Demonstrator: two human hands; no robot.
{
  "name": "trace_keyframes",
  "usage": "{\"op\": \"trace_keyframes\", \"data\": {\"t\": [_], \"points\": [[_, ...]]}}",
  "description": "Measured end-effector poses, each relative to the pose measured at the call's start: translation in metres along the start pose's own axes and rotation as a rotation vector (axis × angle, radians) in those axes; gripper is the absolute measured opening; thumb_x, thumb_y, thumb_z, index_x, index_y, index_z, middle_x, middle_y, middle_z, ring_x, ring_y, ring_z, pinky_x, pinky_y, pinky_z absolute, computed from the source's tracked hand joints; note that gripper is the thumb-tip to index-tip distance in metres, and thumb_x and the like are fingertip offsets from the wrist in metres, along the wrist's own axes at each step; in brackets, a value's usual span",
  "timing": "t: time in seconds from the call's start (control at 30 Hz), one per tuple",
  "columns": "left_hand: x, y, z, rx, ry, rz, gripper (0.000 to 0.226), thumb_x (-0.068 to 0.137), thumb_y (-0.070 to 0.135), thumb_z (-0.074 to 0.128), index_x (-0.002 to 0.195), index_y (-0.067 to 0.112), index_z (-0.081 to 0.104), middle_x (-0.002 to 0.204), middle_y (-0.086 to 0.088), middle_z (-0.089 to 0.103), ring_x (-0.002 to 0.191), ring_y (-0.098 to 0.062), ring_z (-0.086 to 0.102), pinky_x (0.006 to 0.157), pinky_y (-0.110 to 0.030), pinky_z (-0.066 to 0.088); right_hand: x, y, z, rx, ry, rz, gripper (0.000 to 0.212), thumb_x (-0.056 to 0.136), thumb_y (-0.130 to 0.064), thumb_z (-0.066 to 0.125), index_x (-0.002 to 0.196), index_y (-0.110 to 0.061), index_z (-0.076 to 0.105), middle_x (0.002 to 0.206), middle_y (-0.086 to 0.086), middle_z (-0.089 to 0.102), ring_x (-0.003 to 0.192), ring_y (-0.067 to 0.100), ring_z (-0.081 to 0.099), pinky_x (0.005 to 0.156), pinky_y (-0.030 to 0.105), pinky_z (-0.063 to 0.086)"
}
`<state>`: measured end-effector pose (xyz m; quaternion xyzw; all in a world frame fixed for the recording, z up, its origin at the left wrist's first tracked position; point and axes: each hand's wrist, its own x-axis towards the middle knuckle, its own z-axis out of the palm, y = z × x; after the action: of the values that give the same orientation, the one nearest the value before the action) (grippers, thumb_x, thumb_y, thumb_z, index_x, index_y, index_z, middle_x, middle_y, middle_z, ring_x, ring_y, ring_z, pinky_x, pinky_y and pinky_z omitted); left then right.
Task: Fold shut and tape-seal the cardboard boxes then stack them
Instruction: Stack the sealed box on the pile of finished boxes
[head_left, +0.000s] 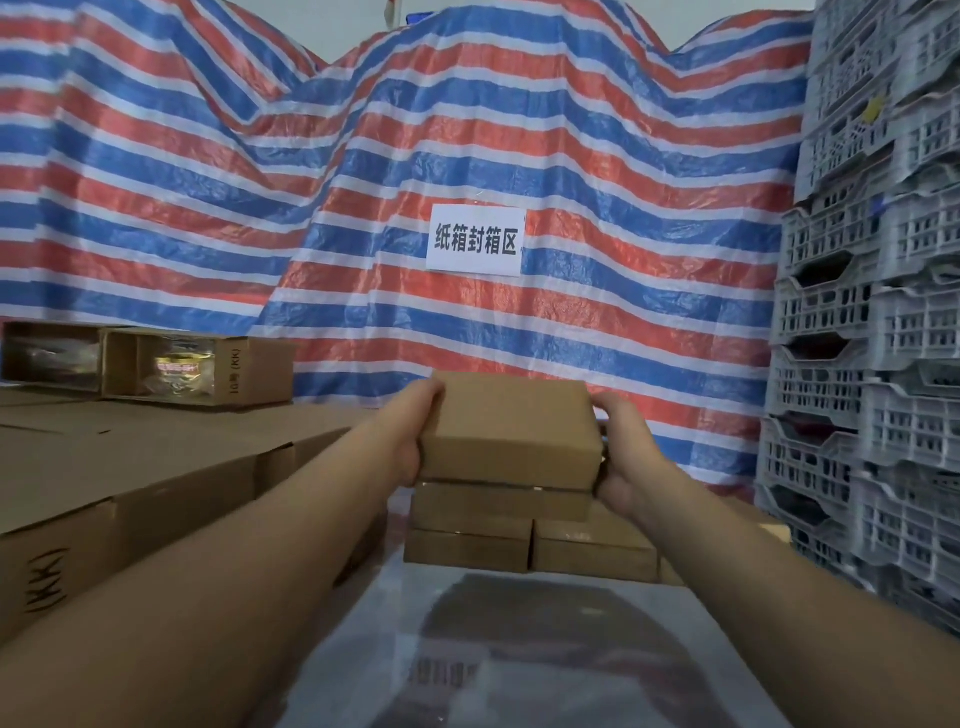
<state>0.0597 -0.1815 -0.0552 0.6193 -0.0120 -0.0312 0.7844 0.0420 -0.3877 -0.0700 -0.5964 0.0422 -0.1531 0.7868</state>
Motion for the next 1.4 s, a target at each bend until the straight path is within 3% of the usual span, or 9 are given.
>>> {"op": "trace_keyframes", "data": {"t": [0.13,0.3,0.5,0.67,0.93,1.13,1.27,1.33,1.4], "points": [[0.058,0.011,0.005,0.014,0.070,-0.003,0.026,0.086,0.043,0.064,0.088,0.018,0.059,0.055,-0.010,0.068,0.057,-0.027,0.071,0.058,-0.037,0.057,0.060,-0.002,0.019,-0.088,-0.033,0.025,0.024,0.091,-0.039,0.053,0.091,-0.020,0.067,0.060,0.001,0.072,0.048,0.018,0.070,0.043,0.037,0.055],[0.128,0.005,0.003,0.030,0.123,-0.064,0.037,0.088,0.052,0.057,0.093,0.016,0.056,0.068,-0.015,0.072,0.082,-0.033,0.067,0.082,-0.051,0.053,0.115,0.012,0.036,-0.169,-0.020,0.114,0.021,0.090,-0.036,0.049,0.084,-0.018,0.060,0.045,0.004,0.064,0.037,0.023,0.064,0.042,0.048,0.054],[0.174,0.002,-0.002,0.080,0.094,-0.118,0.047,0.090,0.062,0.047,0.095,0.017,0.058,0.072,-0.015,0.074,0.078,-0.032,0.066,0.053,-0.048,0.054,0.157,0.030,0.044,-0.200,0.023,0.166,0.017,0.090,-0.030,0.046,0.085,-0.016,0.054,0.043,0.005,0.061,0.038,0.026,0.064,0.047,0.051,0.055],[0.195,-0.015,-0.010,0.069,0.088,-0.157,0.047,0.087,0.064,0.049,0.090,0.019,0.059,0.071,-0.015,0.073,0.079,-0.033,0.065,0.057,-0.054,0.055,0.175,0.045,0.047,-0.246,0.076,0.230,0.016,0.090,-0.029,0.047,0.081,-0.016,0.052,0.041,0.006,0.059,0.062,0.025,0.062,0.056,0.043,0.052],[0.200,-0.017,-0.011,0.145,0.158,-0.219,0.047,0.086,0.058,0.054,0.096,0.013,0.051,0.097,-0.019,0.063,0.087,-0.038,0.059,0.061,-0.054,0.049,0.174,0.048,0.051,-0.268,0.093,0.286,0.032,0.091,-0.033,0.051,0.118,-0.019,0.061,0.104,0.006,0.073,0.087,0.027,0.070,0.066,0.046,0.055],[0.185,-0.017,-0.012,0.158,0.159,-0.201,0.037,0.090,0.049,0.053,0.096,0.013,0.049,0.096,-0.018,0.063,0.086,-0.037,0.060,0.063,-0.053,0.048,0.166,0.051,0.050,-0.238,0.078,0.252,0.021,0.090,-0.032,0.052,0.105,-0.019,0.058,0.078,0.006,0.070,0.068,0.026,0.069,0.057,0.044,0.056],[0.176,-0.017,-0.011,0.135,0.219,-0.147,0.042,0.096,0.053,0.044,0.099,0.012,0.051,0.093,-0.015,0.059,0.087,-0.030,0.056,0.093,-0.048,0.047,0.150,0.046,0.047,-0.244,0.095,0.208,0.023,0.095,-0.033,0.044,0.086,-0.012,0.049,0.043,0.004,0.060,0.032,0.024,0.058,0.035,0.037,0.050],[0.169,-0.015,-0.006,0.149,0.245,-0.101,0.043,0.098,0.052,0.040,0.097,0.011,0.049,0.087,-0.014,0.053,0.079,-0.026,0.050,0.089,-0.039,0.044,0.141,0.042,0.044,-0.191,0.127,0.179,0.026,0.099,-0.026,0.040,0.076,-0.013,0.042,0.052,0.003,0.054,0.042,0.020,0.053,0.036,0.021,0.042],[0.156,-0.008,0.001,0.167,0.265,-0.091,0.041,0.102,0.049,0.037,0.102,0.009,0.047,0.085,-0.011,0.047,0.076,-0.024,0.046,0.076,-0.036,0.040,0.127,0.035,0.044,-0.197,0.126,0.132,0.026,0.102,-0.022,0.038,0.082,-0.008,0.045,0.077,0.004,0.052,0.065,0.018,0.051,0.051,0.028,0.044]]}}
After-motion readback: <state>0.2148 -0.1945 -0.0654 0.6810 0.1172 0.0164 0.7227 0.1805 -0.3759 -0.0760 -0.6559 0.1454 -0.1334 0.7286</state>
